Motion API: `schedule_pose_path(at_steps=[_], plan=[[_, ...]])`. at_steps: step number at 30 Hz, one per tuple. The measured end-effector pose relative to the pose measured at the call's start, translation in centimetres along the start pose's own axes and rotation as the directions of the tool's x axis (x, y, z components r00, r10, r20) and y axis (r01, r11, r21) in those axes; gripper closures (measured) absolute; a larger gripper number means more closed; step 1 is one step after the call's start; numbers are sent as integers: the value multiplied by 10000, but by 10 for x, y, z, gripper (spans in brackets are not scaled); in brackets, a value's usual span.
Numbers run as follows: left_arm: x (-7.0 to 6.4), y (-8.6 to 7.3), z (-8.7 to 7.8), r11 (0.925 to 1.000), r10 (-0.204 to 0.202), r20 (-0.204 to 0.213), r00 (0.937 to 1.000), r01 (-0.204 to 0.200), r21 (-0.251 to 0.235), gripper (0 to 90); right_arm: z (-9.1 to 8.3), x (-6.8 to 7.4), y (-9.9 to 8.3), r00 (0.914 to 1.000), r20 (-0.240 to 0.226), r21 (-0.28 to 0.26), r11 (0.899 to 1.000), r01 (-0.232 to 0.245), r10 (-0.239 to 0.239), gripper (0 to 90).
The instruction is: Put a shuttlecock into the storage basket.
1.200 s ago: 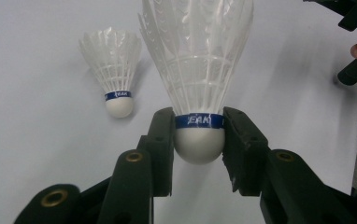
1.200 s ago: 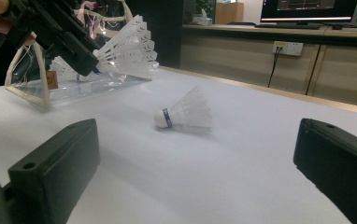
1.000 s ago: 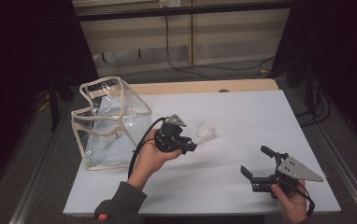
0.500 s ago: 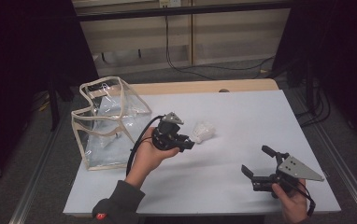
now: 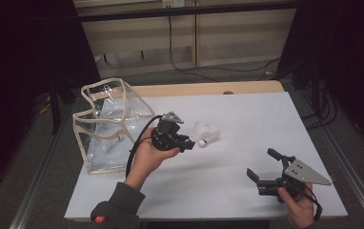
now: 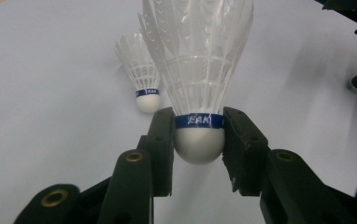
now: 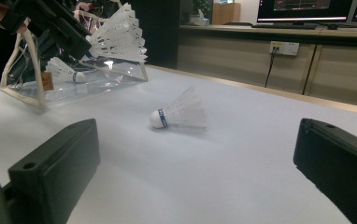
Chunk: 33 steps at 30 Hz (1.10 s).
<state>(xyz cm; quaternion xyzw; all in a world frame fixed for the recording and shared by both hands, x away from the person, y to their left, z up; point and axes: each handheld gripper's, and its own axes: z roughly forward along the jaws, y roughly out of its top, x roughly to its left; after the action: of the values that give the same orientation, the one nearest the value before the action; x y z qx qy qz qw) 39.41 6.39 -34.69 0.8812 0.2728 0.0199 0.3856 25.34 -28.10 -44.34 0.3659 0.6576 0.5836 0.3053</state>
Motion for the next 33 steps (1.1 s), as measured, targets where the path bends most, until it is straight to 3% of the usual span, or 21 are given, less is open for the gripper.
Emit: schedule_pose_path(at_steps=[33], plan=[[15,12,-25,9984,-559,-202,9982,556,-140,657,-1,0,0,10000,17,6,10000,-20,20,4]])
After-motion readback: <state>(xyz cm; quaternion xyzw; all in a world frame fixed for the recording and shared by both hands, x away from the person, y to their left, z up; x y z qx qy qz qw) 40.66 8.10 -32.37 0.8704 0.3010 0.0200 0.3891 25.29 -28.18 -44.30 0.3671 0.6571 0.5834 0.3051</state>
